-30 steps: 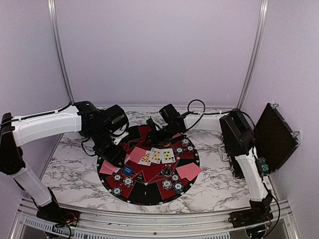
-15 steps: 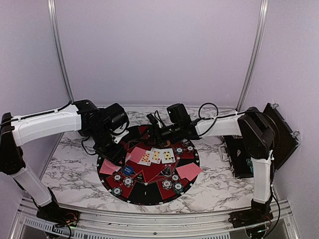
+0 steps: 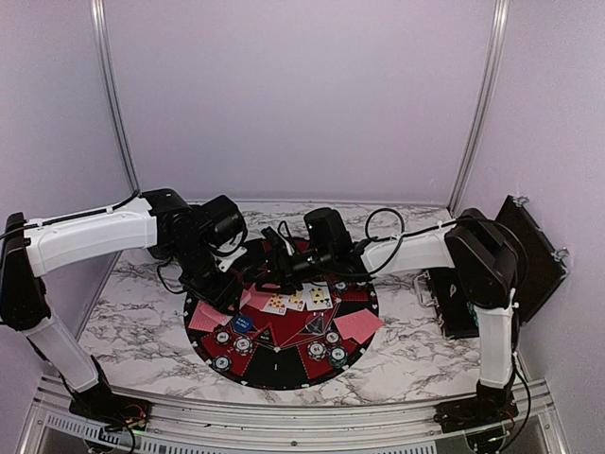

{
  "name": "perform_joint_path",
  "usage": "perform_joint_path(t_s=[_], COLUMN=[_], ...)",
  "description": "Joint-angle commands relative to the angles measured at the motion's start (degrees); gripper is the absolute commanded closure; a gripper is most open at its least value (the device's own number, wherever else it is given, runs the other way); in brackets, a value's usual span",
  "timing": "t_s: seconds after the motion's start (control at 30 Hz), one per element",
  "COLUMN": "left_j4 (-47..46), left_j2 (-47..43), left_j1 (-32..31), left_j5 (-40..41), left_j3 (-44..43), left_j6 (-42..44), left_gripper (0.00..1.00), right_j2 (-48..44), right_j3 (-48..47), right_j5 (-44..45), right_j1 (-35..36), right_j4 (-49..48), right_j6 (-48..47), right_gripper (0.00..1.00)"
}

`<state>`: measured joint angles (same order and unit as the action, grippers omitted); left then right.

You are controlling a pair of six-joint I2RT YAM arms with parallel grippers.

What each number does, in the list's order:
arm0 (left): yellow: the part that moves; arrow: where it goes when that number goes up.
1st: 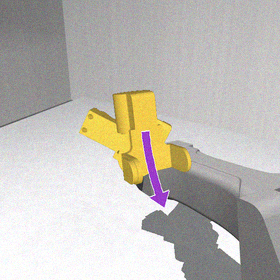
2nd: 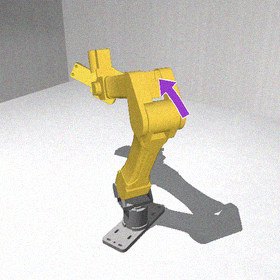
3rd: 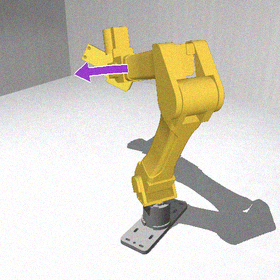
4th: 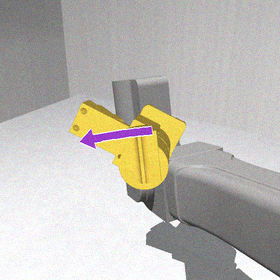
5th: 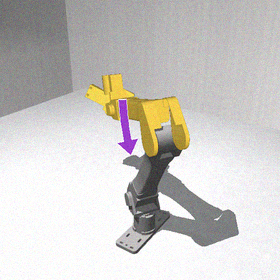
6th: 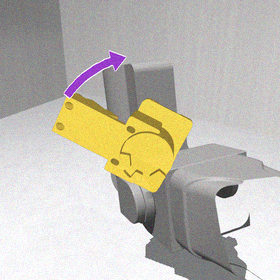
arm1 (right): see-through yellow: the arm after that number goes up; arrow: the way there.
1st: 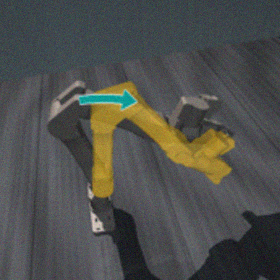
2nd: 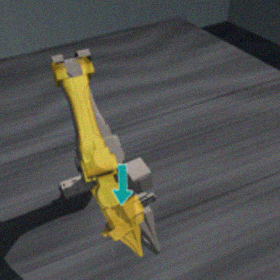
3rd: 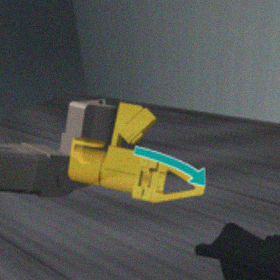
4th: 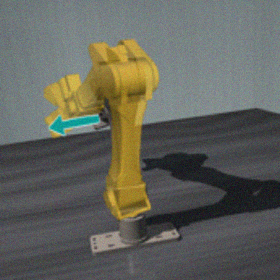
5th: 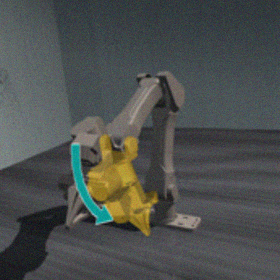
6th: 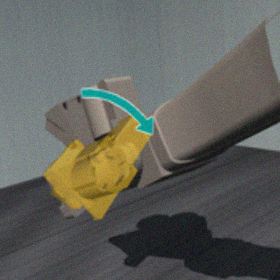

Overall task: Distribute texas hold em gaming equipment
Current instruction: Place the poker card in the community card area, then adjust the poker card at the face-down deck piles.

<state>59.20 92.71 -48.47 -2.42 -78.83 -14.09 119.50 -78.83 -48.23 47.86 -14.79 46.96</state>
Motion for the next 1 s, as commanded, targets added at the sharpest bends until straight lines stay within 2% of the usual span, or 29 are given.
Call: perform_joint_path(t_s=[0.0,0.3,0.53,0.67,0.77,0.97], left_j4=[0.74,0.74,0.74,0.74,0.74,0.73], left_j2=[0.75,1.3,1.23,1.15,1.05,0.99], left_j1=[-0.01,-0.13,-0.07,-0.11,-0.11,-0.13], left_j5=[-0.46,-0.65,-0.66,-0.68,-0.67,-0.66], left_j3=[-2.05,-2.68,-3.09,-3.17,-3.17,-3.35], left_j6=[0.55,0.78,0.82,0.85,0.87,0.99], left_gripper=[0.47,0.47,0.47,0.47,0.47,0.47], right_j2=[-1.49,0.26,1.97,2.89,3.24,3.1], right_j3=[-0.35,-1.65,-1.97,-2.52,-2.56,-2.92], right_j5=[-0.65,-0.88,-0.55,-0.11,0.39,2.1], right_j1=[1.48,3.79,3.91,3.92,3.91,3.75], right_j4=[-3.18,-3.49,-2.56,-1.74,-1.0,1.68], right_j6=[1.26,1.47,1.24,0.91,0.59,-0.94], right_gripper=[0.25,0.28,0.38,0.5,0.63,0.76])
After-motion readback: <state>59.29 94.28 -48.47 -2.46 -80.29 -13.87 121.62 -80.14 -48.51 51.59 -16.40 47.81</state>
